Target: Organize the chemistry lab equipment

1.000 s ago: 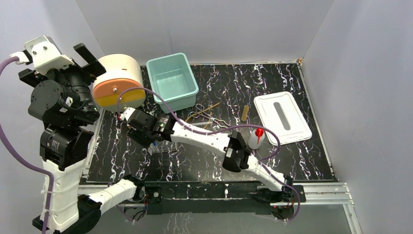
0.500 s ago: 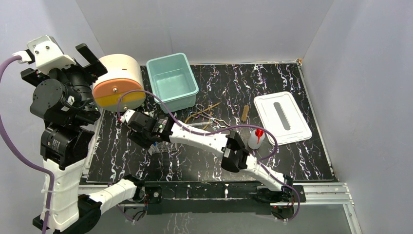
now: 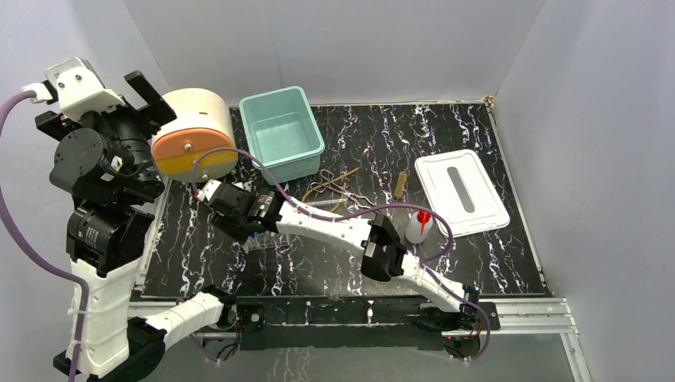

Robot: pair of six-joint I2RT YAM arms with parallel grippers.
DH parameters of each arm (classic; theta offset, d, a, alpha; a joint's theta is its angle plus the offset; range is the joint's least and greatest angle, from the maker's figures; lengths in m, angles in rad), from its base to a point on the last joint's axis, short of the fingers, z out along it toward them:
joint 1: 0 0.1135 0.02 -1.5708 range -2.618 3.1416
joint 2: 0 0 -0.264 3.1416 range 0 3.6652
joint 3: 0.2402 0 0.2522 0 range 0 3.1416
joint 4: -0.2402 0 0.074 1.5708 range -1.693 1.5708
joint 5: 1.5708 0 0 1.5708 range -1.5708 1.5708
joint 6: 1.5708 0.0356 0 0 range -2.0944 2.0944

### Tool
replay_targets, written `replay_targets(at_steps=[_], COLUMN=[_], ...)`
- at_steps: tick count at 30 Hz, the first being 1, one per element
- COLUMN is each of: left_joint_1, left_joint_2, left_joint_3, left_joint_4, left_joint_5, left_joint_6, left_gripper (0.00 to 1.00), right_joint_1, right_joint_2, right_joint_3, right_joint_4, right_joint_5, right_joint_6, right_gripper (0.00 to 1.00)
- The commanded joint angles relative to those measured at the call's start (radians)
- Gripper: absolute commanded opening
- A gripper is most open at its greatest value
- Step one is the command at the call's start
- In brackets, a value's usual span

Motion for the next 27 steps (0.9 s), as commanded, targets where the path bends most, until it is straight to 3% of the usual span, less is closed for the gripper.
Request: replay_targets(at_steps=[1, 21, 27], left_joint_1=[-0.007, -0.008, -0.007], left_joint_2=[-0.003, -0.011, -0.002], left_joint_3=[0.004, 0.0, 0.011], left_joint_4=[0.016, 0.017, 0.015], left_joint_5=[0.0, 0.004, 0.011], left_joint_6=[0.009, 0.004, -0.004], left_gripper=[0.98, 0.98, 0.98], right_joint_1=[0.003, 0.007, 0.006], right_joint_2=[-0.005, -0.032, -0.062], right_joint_3=[-0.001, 0.022, 0.073], right_joint_4=[-0.017, -0.015, 0.043], right_joint_5=[0.031, 0.029, 0.021], right_joint_6=[-0.007, -0.002, 0.012], right_gripper=[0.61, 0.53, 0.6])
